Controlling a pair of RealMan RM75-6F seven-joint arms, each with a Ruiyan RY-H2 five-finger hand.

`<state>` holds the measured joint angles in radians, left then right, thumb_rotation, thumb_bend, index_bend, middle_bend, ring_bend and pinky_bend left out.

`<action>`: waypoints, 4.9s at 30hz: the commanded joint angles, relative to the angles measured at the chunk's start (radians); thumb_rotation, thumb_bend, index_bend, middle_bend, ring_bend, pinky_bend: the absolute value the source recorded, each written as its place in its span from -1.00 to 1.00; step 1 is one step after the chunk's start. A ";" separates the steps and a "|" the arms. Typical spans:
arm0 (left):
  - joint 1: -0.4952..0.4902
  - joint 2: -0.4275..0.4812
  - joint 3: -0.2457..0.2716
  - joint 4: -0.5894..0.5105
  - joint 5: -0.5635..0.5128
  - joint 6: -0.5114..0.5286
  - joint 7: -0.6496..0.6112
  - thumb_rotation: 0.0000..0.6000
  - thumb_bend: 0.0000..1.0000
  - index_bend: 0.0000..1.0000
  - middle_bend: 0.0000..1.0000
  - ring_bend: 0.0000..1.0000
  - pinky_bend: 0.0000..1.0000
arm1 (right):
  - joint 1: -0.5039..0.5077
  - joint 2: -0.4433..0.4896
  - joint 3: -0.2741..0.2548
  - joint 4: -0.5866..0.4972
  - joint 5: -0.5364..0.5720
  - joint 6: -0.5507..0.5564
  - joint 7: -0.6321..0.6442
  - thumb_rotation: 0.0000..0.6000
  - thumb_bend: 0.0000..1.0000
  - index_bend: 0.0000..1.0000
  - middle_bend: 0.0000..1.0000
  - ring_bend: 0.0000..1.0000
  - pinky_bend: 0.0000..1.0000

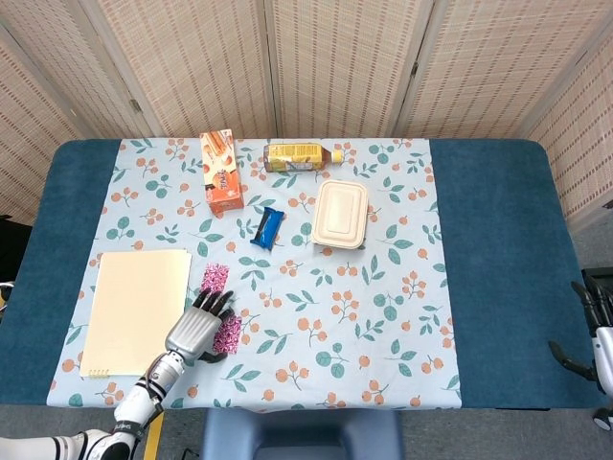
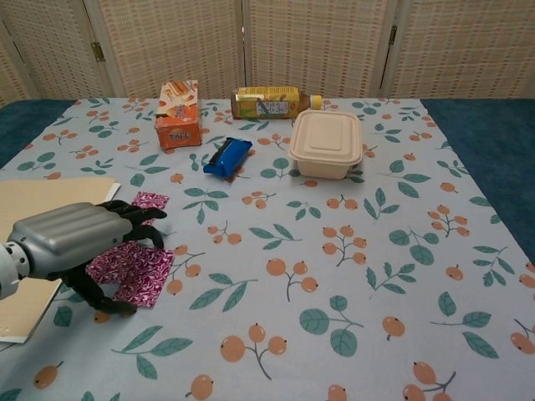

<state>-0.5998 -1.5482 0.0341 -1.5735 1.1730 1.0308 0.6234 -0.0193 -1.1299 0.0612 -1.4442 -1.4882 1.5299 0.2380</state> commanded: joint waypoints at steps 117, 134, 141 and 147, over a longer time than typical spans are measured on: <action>0.012 0.132 0.010 0.083 0.055 -0.079 -0.162 0.47 -0.50 -0.67 -1.00 -1.00 -1.00 | -0.001 0.009 0.014 -0.034 0.021 -0.006 -0.032 1.00 -0.43 -1.00 -1.00 -1.00 -1.00; 0.000 0.099 -0.004 0.106 0.028 -0.106 -0.123 0.47 -0.50 -0.69 -1.00 -1.00 -1.00 | -0.007 0.007 0.012 -0.027 0.023 -0.002 -0.026 1.00 -0.43 -1.00 -1.00 -1.00 -1.00; -0.003 0.089 -0.008 0.116 0.010 -0.114 -0.112 0.47 -0.50 -0.68 -1.00 -1.00 -1.00 | -0.006 0.005 0.011 -0.023 0.024 -0.005 -0.024 1.00 -0.43 -1.00 -1.00 -1.00 -1.00; -0.002 0.081 -0.011 0.128 0.010 -0.110 -0.114 0.47 -0.50 -0.63 -1.00 -1.00 -1.00 | -0.005 0.004 0.011 -0.022 0.025 -0.008 -0.024 1.00 -0.43 -1.00 -1.00 -1.00 -1.00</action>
<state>-0.6020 -1.4666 0.0230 -1.4459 1.1829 0.9214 0.5094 -0.0243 -1.1256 0.0727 -1.4659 -1.4633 1.5216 0.2144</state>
